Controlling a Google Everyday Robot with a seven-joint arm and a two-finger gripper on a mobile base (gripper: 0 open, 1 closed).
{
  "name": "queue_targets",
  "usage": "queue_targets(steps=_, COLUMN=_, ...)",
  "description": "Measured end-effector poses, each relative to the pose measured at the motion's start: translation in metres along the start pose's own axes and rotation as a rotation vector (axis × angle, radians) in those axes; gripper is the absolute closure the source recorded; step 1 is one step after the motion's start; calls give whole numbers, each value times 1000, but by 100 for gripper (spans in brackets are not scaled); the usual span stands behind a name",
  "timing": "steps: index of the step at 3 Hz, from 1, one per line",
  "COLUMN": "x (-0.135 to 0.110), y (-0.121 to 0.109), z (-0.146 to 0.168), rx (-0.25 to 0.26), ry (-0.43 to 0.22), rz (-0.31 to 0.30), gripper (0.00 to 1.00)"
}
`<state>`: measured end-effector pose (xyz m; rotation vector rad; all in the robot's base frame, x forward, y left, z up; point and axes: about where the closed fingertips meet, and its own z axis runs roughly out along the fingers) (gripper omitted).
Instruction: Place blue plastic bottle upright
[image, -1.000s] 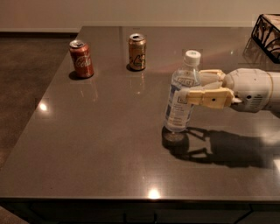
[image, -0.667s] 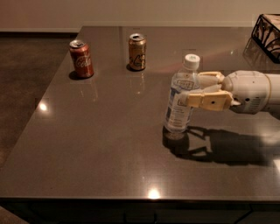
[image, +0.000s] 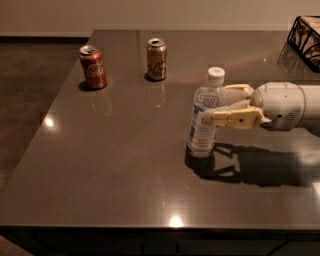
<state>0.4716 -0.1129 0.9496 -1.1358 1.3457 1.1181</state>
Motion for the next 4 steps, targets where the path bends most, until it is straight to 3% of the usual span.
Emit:
queue_targets(steps=2, x=6, y=-1, z=3, rx=-22, ry=13, rz=-7, gripper=15)
queue_targets(steps=3, x=5, y=-1, z=5, rx=-26, ry=13, rz=-9, gripper=0)
queue_targets(steps=4, x=5, y=0, z=5, rx=-26, ry=13, rz=-9, gripper=0)
